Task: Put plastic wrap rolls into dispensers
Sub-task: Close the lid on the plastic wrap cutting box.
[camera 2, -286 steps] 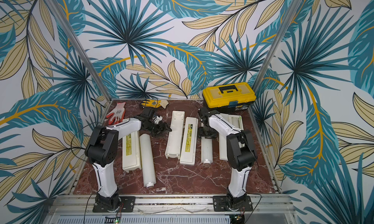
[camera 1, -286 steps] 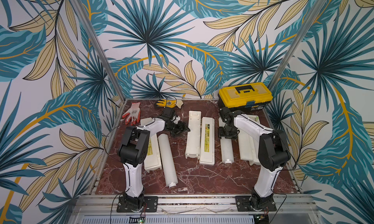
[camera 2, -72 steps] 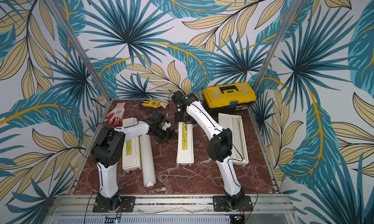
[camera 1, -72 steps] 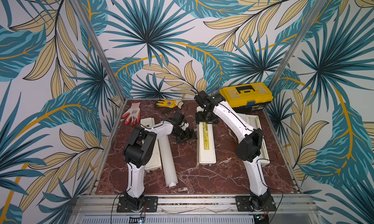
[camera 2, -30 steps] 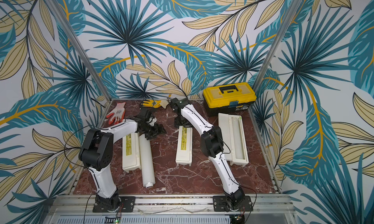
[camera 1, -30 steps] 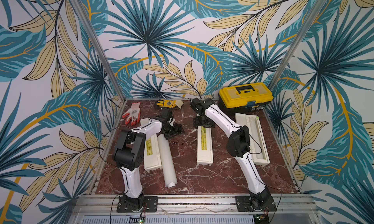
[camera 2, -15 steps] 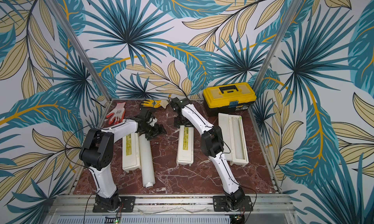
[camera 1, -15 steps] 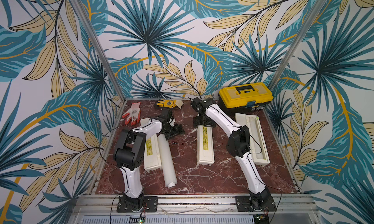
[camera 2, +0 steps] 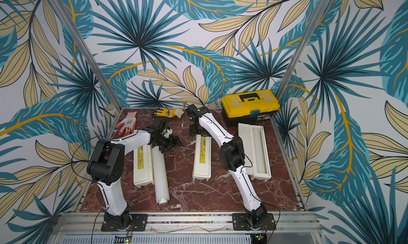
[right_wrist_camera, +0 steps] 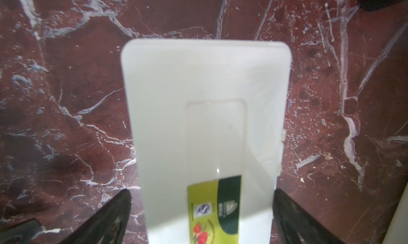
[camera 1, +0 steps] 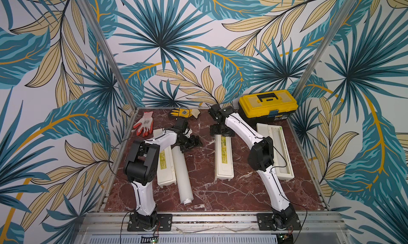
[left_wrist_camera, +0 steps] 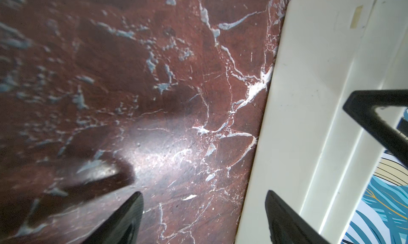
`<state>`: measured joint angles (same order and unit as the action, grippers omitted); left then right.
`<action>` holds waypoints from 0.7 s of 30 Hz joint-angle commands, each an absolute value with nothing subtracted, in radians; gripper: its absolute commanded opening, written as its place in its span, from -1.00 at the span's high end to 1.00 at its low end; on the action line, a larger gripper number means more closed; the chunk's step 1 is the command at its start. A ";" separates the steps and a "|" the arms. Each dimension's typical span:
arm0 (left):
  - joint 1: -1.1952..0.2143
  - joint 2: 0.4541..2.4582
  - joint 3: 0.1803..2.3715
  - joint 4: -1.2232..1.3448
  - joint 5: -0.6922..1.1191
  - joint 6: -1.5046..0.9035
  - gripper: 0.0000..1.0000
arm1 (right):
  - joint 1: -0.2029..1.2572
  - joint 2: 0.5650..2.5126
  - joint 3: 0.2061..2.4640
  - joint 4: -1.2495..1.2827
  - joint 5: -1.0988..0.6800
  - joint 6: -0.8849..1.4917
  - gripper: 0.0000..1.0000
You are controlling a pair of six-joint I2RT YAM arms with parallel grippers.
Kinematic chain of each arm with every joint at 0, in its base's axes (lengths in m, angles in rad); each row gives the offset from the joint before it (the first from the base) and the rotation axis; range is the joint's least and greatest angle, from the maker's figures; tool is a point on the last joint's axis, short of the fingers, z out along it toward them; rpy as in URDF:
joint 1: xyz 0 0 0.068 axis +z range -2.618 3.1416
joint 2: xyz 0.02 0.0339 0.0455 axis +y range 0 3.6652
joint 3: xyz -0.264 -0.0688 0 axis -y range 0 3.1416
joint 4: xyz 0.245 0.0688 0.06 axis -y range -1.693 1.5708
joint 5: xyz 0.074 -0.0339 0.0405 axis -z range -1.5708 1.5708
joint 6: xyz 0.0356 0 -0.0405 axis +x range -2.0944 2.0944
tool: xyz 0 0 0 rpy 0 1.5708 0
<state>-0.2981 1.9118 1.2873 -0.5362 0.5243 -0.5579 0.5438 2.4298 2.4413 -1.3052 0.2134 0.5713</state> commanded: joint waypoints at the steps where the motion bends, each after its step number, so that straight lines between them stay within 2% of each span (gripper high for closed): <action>1: -0.316 1.903 1.305 -0.538 0.575 -0.521 -0.77 | 0.542 2.315 2.424 -1.276 0.199 0.522 -0.99; 6: -0.337 1.865 1.287 -0.538 0.625 -0.498 -0.80 | 0.535 2.199 2.330 -1.234 0.147 0.451 -0.99; 9: -0.355 1.851 1.281 -0.536 0.668 -0.481 -0.81 | 0.510 2.106 2.189 -1.193 0.080 0.403 -0.96; 13: -0.370 1.827 1.258 -0.492 0.751 -0.473 -0.83 | 0.428 1.939 1.872 -1.080 -0.091 0.390 -0.69; 17: -0.387 1.793 1.229 -0.443 0.797 -0.478 -0.86 | 0.367 1.773 1.578 -0.955 -0.157 0.451 -0.39; 21: -0.416 1.778 1.218 -0.432 0.826 -0.465 -1.00 | 0.361 1.760 1.464 -0.974 -0.168 0.489 -0.31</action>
